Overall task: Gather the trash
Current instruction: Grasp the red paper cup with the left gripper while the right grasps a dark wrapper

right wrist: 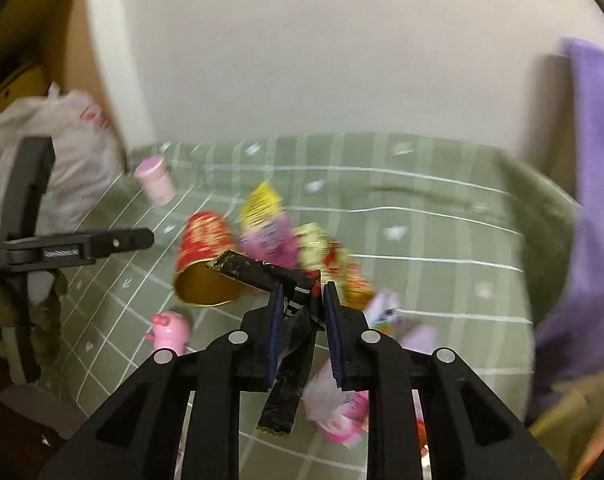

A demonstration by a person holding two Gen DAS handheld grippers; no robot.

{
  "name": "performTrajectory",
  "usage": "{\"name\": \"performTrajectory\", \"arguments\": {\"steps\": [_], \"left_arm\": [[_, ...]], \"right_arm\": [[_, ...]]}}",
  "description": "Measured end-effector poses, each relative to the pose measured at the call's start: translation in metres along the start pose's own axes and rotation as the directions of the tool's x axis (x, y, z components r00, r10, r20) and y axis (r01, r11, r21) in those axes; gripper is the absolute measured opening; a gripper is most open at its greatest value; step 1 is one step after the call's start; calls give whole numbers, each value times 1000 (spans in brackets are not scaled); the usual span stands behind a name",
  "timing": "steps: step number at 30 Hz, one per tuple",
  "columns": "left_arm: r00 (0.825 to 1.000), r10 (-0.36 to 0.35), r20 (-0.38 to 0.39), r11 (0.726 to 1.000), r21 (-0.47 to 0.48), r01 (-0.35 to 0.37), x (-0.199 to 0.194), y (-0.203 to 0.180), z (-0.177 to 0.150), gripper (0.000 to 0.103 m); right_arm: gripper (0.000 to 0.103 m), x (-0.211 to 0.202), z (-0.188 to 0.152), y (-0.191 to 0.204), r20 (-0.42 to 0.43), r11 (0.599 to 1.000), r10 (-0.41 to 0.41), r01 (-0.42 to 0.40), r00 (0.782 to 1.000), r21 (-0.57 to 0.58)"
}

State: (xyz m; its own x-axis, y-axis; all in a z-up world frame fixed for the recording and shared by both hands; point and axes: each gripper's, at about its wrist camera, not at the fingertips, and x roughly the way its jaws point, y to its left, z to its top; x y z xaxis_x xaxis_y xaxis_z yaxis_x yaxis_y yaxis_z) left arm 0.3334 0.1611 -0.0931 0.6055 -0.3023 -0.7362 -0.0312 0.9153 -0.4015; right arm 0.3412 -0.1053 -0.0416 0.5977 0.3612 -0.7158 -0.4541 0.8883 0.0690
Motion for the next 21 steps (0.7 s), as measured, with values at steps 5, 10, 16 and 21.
{"name": "performTrajectory", "arguments": {"steps": [5, 10, 16, 21], "left_arm": [[999, -21, -41, 998, -57, 19, 31, -4, 20, 65], [994, -17, -104, 997, -77, 9, 58, -3, 31, 68], [978, -49, -201, 996, -78, 34, 69, -12, 22, 62], [994, -59, -96, 998, 1, 60, 34, -28, 21, 54]], "right_arm": [[20, -32, -22, -33, 10, 993, -65, 64, 998, 99], [20, -47, -42, -41, -9, 985, -101, 101, 995, 139], [20, -63, -62, -45, -9, 980, -116, 116, 993, 165], [20, -77, -66, -41, 17, 980, -121, 117, 992, 162]]}}
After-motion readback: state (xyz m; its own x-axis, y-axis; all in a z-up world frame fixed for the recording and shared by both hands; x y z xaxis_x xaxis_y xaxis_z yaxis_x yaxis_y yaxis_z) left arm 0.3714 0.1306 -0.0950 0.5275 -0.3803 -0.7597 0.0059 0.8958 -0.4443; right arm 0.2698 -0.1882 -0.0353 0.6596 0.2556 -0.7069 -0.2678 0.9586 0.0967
